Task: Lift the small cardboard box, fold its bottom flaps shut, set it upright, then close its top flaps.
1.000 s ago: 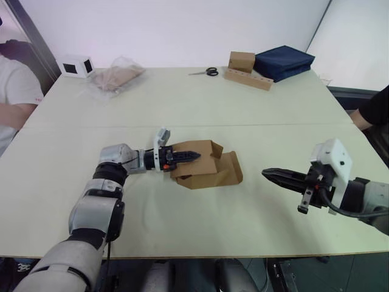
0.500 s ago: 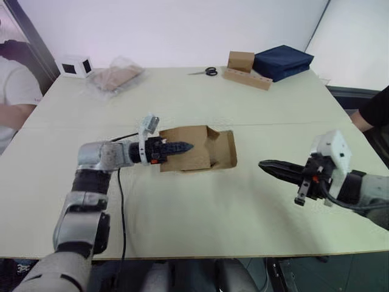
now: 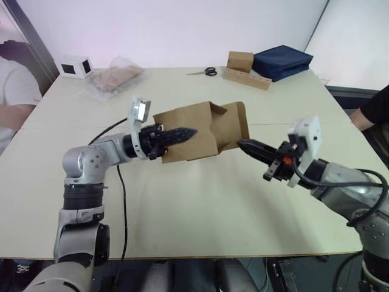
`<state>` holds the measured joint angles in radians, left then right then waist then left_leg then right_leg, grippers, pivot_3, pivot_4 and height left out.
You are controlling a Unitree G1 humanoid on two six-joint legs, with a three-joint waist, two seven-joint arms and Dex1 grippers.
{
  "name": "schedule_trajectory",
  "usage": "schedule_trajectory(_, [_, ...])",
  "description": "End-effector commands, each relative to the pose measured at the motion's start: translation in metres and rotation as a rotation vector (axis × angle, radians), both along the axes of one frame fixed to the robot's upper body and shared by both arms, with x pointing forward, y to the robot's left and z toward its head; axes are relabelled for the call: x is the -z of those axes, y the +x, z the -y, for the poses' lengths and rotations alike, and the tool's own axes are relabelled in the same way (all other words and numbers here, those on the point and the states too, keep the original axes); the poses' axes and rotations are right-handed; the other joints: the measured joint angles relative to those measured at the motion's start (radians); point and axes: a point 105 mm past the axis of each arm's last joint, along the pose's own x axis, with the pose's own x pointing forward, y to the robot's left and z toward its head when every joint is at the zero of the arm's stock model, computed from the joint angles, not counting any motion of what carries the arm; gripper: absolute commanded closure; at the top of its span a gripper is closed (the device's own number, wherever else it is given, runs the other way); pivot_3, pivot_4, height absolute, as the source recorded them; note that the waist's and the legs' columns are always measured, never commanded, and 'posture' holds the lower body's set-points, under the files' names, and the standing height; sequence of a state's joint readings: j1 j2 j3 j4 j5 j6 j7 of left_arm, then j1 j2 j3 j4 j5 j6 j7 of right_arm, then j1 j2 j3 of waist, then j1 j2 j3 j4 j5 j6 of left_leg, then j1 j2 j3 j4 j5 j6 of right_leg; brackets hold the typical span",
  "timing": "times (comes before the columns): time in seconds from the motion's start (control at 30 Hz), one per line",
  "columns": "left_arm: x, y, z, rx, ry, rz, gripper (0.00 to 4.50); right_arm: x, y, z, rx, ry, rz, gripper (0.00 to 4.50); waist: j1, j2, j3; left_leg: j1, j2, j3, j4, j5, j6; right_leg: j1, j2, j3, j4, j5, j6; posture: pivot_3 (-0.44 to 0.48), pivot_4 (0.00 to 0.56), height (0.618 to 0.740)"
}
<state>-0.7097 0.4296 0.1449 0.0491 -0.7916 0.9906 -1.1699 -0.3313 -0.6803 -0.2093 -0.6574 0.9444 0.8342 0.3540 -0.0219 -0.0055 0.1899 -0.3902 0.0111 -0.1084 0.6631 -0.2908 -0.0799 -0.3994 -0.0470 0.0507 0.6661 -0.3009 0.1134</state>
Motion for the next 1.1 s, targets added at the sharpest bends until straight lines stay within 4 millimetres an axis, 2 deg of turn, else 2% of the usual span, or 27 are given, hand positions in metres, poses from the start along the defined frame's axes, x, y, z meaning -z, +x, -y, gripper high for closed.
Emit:
schedule_trajectory(0.03, [0.003, -0.004, 0.002, 0.021, 0.058, 0.099, 4.45, -0.024, 0.003, -0.008, -0.027, 0.048, 0.083, 4.5, 0.002, 0.0, 0.0, 0.0, 0.0, 0.0, 0.0, 0.0, 0.0, 0.0, 0.0, 0.0, 0.0, 0.0, 0.0, 0.0, 0.15, 0.74])
schedule_trajectory(0.17, [0.004, -0.004, 0.005, 0.036, 0.075, 0.125, 4.45, -0.033, 0.017, -0.014, -0.028, 0.039, 0.122, 4.5, 0.004, 0.0, 0.0, -0.001, 0.0, 0.0, 0.0, -0.001, 0.001, 0.0, -0.001, -0.001, -0.001, 0.0, 0.0, 0.0, 0.15, 0.74])
schedule_trajectory(0.33, [0.0, -0.008, 0.008, 0.06, 0.058, 0.141, 4.45, -0.024, 0.031, -0.013, 0.0, -0.029, 0.121, 4.5, 0.001, 0.0, 0.0, -0.001, 0.0, 0.0, 0.0, -0.001, 0.001, -0.001, 0.0, 0.0, -0.001, 0.0, 0.0, 0.0, 0.15, 0.74])
schedule_trajectory(0.57, [-0.004, -0.011, 0.012, 0.073, 0.041, 0.143, 4.45, -0.009, 0.028, -0.029, -0.086, -0.057, 0.084, 4.5, 0.002, 0.0, 0.0, -0.001, 0.0, 0.0, 0.0, -0.001, 0.001, -0.001, 0.0, 0.0, 0.0, 0.0, 0.0, 0.0, 0.15, 0.74])
schedule_trajectory(0.77, [-0.007, -0.011, 0.014, 0.08, 0.019, 0.125, 4.45, -0.006, 0.022, -0.047, -0.156, -0.05, 0.08, 4.5, 0.001, 0.0, 0.0, -0.001, 0.0, 0.0, 0.0, -0.001, 0.001, -0.001, 0.0, 0.0, 0.0, 0.0, 0.0, 0.0, 0.15, 0.74])
schedule_trajectory(0.9, [-0.003, -0.01, 0.017, 0.071, 0.033, 0.123, 4.45, -0.009, 0.02, -0.056, -0.177, -0.034, 0.094, 4.5, 0.001, 0.0, 0.0, -0.001, 0.0, 0.0, 0.0, -0.001, 0.001, -0.001, 0.0, 0.0, 0.0, 0.0, 0.0, 0.0, 0.15, 0.74])
schedule_trajectory(1.1, [0.0, -0.01, 0.016, 0.066, 0.039, 0.117, 4.45, -0.012, 0.021, -0.055, -0.164, -0.041, 0.114, 4.5, 0.002, 0.0, 0.0, -0.001, 0.0, 0.0, 0.0, -0.001, 0.001, -0.001, 0.0, 0.0, 0.0, 0.0, 0.0, 0.0, 0.15, 0.74])
